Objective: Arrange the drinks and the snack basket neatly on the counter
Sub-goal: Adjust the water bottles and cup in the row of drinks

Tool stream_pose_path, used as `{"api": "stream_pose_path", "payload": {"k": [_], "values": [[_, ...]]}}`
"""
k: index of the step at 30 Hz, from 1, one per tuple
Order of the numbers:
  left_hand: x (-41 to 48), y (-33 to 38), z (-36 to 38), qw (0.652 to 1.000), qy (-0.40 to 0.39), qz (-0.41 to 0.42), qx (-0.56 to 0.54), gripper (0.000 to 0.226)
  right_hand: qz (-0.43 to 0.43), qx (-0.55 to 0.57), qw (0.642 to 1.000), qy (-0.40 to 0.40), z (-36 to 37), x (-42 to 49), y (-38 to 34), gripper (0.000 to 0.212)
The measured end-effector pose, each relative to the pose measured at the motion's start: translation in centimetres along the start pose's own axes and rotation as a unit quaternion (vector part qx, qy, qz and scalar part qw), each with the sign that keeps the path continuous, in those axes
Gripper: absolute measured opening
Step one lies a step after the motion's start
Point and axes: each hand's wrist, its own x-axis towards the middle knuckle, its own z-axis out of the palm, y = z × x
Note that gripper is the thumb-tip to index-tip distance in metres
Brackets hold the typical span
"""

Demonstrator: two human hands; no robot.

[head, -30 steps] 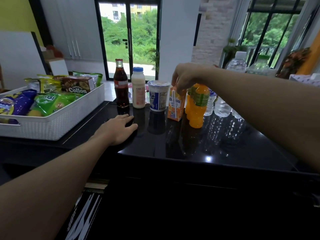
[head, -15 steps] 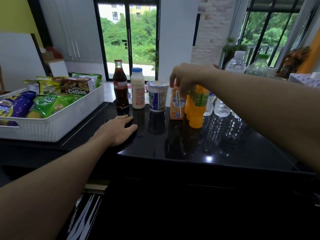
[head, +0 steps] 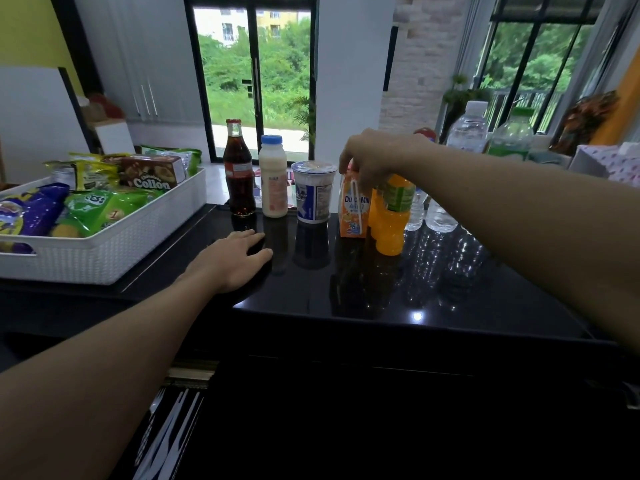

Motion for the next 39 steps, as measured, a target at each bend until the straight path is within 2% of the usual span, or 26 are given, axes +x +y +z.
{"api": "stream_pose_path", "payload": {"k": [12,19,23,28,31,35,39], "values": [[0.0,-0.1,-0.1,1.000,-0.013,0.020,0.003,0.071,-0.014,0.008,0.999,0.034,-0.5,-1.2,-1.1,0.050],[0.8,0.7,-1.6,0.997,-0.075,0.028,-0.018,0.066,0.024,0.080,0.994,0.065,-0.9,-1.6,-3.2,0.045],[1.4,-1.1,-3.2,0.996,-0.032,0.079,-0.030,0.052,0.039,0.126,0.988,0.078,-0.7,-1.6,-4.6,0.044],[2.0,-3.2,-2.9,0.990,0.025,0.136,-0.030,0.051,0.044,0.150,0.983,0.092,0.2,-0.7,-6.2,0.047],[2.8,-4.1,-1.8,0.991,-0.008,0.121,-0.050,0.060,0.051,0.152,0.984,0.085,0.6,0.4,-6.8,0.046],[3.8,-4.4,-1.2,0.991,-0.028,0.129,0.009,0.063,0.065,0.117,0.989,0.060,1.3,2.3,-7.1,0.049],[3.7,-4.3,-1.2,0.990,-0.029,0.133,0.021,0.062,0.089,0.074,0.993,0.010,1.5,4.2,-6.8,0.057]]}}
